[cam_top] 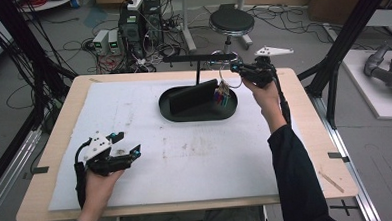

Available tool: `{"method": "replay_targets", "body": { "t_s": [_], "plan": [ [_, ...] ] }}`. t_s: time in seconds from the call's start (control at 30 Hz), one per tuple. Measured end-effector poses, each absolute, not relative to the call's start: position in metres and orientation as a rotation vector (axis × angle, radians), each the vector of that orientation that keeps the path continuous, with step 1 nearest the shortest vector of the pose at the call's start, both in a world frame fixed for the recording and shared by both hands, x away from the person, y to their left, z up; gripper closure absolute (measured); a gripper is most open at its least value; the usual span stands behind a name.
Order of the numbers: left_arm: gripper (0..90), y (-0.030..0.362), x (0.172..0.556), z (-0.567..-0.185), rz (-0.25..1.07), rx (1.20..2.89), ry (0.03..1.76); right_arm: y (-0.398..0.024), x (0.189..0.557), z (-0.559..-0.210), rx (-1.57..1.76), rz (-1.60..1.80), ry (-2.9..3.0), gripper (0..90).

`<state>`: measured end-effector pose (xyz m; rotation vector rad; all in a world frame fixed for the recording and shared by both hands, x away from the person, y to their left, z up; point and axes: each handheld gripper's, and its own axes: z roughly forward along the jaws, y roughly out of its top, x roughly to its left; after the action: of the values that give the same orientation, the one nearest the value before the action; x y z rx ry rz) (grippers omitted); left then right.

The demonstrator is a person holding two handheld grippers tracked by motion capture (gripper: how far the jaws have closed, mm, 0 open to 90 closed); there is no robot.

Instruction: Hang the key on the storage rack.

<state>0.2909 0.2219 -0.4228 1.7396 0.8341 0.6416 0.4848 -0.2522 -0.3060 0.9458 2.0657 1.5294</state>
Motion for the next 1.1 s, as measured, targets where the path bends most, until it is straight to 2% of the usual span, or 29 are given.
{"method": "replay_targets", "body": {
  "t_s": [0.43, 1.1],
  "plan": [
    [23.7, 0.224, 0.290, -0.425, 0.640, 1.738, 0.846, -0.262, 0.500, -0.318, 1.047, 1.545, 1.999, 87.6],
    [23.7, 0.228, 0.287, -0.426, 0.635, 1.732, 0.855, -0.263, 0.513, -0.327, 1.035, 1.571, 1.941, 87.5]
  ]
}}
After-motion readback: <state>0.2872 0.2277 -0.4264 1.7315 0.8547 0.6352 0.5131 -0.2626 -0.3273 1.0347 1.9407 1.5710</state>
